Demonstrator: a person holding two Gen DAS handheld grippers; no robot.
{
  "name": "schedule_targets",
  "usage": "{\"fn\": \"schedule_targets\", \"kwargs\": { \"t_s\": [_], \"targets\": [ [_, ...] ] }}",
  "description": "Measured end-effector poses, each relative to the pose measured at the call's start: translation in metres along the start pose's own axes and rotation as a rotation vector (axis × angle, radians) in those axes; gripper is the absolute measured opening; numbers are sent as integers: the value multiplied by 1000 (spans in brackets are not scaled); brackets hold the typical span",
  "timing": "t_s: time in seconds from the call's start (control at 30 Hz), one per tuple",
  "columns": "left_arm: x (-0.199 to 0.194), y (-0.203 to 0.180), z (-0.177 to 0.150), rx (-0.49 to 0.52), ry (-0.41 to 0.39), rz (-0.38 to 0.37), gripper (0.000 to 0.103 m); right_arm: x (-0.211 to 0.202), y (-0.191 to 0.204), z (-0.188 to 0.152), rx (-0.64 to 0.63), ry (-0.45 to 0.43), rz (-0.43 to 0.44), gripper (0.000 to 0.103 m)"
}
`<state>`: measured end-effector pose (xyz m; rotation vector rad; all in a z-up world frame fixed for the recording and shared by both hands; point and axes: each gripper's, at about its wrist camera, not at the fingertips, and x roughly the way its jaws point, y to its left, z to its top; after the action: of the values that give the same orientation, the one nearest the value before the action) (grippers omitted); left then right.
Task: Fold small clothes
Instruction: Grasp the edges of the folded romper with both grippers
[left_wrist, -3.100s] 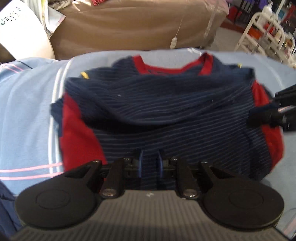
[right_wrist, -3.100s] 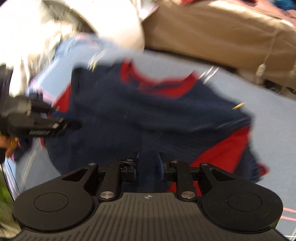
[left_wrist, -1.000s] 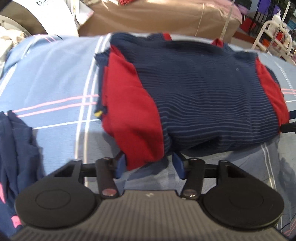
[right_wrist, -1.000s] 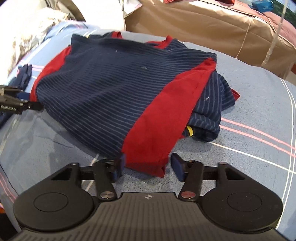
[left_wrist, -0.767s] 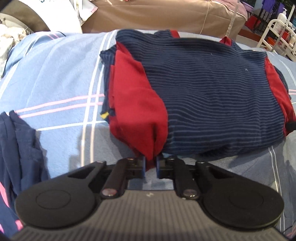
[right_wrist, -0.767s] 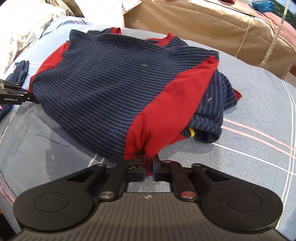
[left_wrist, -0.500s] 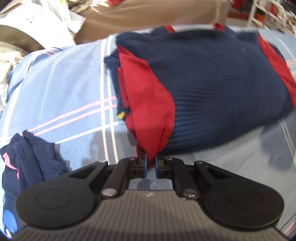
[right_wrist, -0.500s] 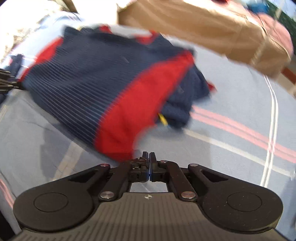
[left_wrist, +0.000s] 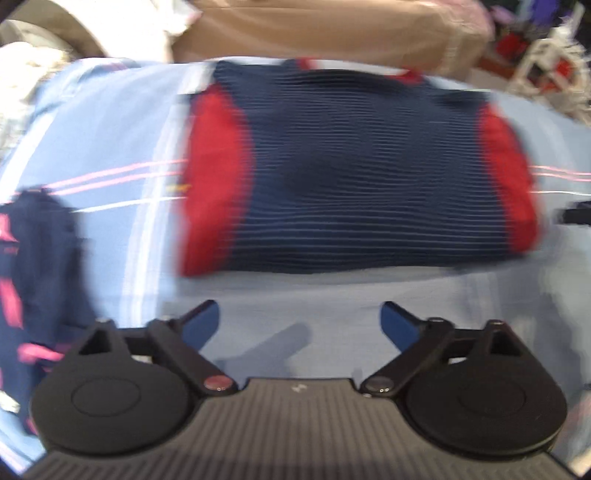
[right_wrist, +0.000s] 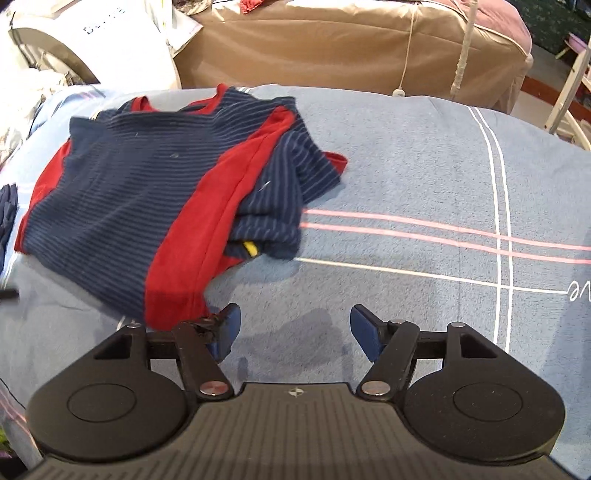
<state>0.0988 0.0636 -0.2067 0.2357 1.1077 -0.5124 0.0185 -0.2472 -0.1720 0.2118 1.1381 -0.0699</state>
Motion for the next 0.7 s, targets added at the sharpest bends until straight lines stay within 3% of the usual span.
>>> {"fn": "schedule_targets", "kwargs": {
  "t_s": [0.1,0.23,0.37,0.43,0.6,0.7],
  "targets": [
    [5,-46,8,82,-1,-45,99,2,-2,6,19,-4,16,103],
    [18,-91,14,152,12,22,103,3,5,8,-37,1,-31,103],
    [15,-112,13,155,-42,70,103,0,1,8,-15,-31,-1,103],
    [17,-115,18,105,-13,-28,103,2,-10,10,52,-10,48,103],
    [30,-110,19,-162,31,-237,102,-4,-37,33,95,-55,97,103],
    [42,-112,18,-312,53,-349,92,-1,-55,63,98,-69,167,103]
  ]
}}
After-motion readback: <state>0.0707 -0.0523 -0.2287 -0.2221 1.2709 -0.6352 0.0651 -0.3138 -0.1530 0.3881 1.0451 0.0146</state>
